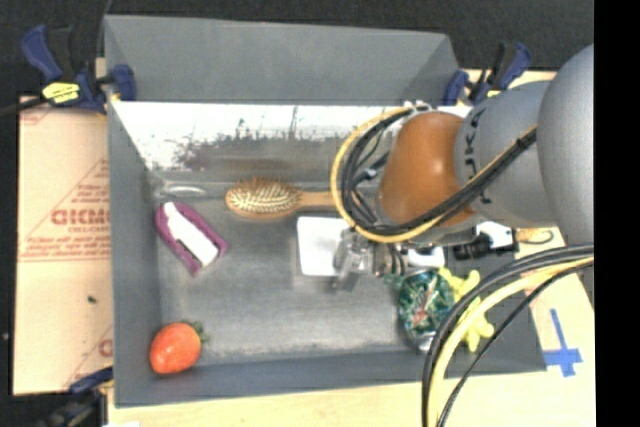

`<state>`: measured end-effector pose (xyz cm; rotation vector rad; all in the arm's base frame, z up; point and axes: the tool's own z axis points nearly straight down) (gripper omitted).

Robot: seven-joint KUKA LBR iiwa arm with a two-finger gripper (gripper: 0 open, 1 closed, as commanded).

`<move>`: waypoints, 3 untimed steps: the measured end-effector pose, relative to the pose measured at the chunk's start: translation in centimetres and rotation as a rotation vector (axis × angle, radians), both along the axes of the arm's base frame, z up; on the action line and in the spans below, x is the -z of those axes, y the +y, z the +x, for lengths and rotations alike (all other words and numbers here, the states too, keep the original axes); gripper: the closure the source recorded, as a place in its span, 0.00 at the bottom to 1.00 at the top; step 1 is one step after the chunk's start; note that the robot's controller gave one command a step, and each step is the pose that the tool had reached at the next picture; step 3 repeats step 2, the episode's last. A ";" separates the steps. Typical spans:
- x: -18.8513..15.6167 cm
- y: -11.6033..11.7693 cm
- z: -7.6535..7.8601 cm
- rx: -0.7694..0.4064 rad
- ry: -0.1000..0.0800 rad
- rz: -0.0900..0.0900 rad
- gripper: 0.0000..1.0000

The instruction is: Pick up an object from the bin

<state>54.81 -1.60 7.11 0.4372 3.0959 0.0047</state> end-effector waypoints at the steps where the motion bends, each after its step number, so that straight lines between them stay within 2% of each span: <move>1: -0.8 0.0 0.0 0.000 -0.001 0.001 1.00; 3: -1.7 0.0 0.0 0.000 -0.003 0.001 1.00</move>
Offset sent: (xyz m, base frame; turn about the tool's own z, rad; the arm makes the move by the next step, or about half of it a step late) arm -0.0005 0.0001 0.0054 0.0002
